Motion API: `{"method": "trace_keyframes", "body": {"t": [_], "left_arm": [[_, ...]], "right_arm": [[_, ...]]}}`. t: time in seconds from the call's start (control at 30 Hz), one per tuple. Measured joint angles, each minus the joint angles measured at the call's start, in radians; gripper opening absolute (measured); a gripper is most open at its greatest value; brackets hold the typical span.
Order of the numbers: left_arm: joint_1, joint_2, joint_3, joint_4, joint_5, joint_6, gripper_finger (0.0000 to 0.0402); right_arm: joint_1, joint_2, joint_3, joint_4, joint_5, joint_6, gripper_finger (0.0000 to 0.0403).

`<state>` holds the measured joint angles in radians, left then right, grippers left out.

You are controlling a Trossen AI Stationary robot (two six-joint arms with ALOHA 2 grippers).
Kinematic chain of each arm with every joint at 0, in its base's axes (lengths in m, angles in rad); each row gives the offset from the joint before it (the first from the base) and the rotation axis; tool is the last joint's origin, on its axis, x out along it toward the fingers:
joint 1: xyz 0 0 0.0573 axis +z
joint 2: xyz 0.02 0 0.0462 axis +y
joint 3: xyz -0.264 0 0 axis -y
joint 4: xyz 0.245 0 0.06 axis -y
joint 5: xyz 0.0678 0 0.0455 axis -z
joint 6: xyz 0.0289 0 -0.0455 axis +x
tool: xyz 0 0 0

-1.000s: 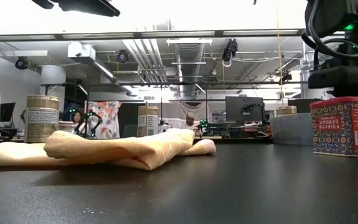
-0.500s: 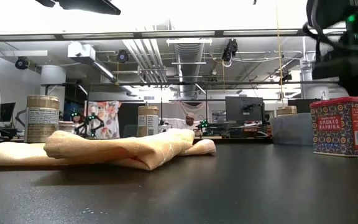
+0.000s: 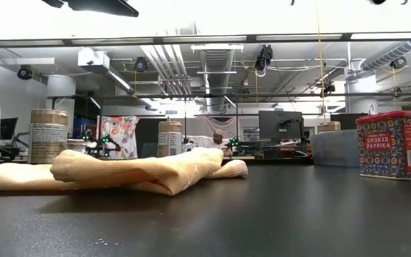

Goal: Sort spices by type
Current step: Put the right brown spice bottle into the orange bin

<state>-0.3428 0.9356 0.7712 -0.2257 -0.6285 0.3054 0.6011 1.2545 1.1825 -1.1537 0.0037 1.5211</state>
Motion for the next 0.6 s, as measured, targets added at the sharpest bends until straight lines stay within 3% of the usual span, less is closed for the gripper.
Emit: {"method": "trace_keyframes", "body": {"t": [0.3, 0.43, 0.6], "left_arm": [[0.000, 0.003, 0.000, 0.002, 0.000, 0.000, 0.0230], [0.000, 0.006, -0.001, 0.007, -0.005, 0.000, 0.0230], [0.000, 0.006, -0.001, 0.007, -0.009, -0.015, 0.0230]], "right_arm": [[0.384, 0.039, -0.031, -0.056, -0.009, 0.657, 0.0167], [0.458, 0.081, -0.059, -0.044, -0.004, 0.767, 0.0167], [0.468, 0.142, -0.084, -0.042, -0.004, 0.783, 0.0167]]}}
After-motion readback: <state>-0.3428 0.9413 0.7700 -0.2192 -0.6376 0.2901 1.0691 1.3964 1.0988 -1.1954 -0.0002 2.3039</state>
